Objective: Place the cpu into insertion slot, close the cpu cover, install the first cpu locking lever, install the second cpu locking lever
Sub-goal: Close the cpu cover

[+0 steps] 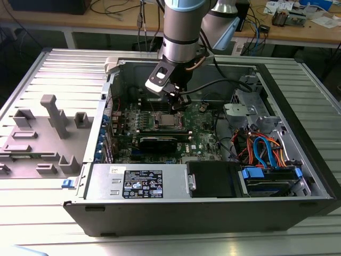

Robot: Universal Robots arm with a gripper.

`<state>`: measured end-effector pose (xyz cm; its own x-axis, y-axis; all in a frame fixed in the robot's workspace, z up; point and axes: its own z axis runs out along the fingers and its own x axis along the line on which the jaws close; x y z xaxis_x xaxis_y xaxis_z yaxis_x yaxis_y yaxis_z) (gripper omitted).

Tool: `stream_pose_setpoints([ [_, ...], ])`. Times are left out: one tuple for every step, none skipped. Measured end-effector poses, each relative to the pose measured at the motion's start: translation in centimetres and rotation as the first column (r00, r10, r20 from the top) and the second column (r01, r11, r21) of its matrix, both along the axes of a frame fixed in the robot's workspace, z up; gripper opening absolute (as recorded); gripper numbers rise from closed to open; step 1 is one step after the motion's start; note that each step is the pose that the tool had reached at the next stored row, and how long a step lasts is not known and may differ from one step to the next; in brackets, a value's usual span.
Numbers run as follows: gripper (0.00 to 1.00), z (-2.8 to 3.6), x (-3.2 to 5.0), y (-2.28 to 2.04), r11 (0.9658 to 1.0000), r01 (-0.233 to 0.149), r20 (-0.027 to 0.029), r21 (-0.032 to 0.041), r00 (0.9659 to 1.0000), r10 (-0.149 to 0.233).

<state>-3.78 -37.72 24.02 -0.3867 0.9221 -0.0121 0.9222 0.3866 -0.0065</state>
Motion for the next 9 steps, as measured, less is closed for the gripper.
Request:
stream_pose_setpoints([
  [0.11,0.0,0.0,0.0,1.0,0.0,0.0,0.0,1.0,0.0],
  [0.11,0.0,0.0,0.0,1.0,-0.001,0.0,0.0,1.0,0.001],
  [0.11,0.0,0.0,0.0,1.0,-0.001,0.0,0.0,1.0,0.001],
  [0.11,0.0,0.0,0.0,1.0,-0.001,0.0,0.0,1.0,0.001],
  [0.11,0.0,0.0,0.0,1.0,-0.001,0.0001,0.0,1.0,0.001],
  [0.11,0.0,0.0,0.0,1.0,-0.001,0.0,0.0,1.0,0.001],
  [0.11,0.0,0.0,0.0,1.0,-0.001,0.0,0.0,1.0,0.001],
  [0.11,0.0,0.0,0.0,1.0,-0.001,0.0,0.0,1.0,0.001],
  [0.11,0.0,0.0,0.0,1.0,-0.001,0.0001,0.0,1.0,0.001],
])
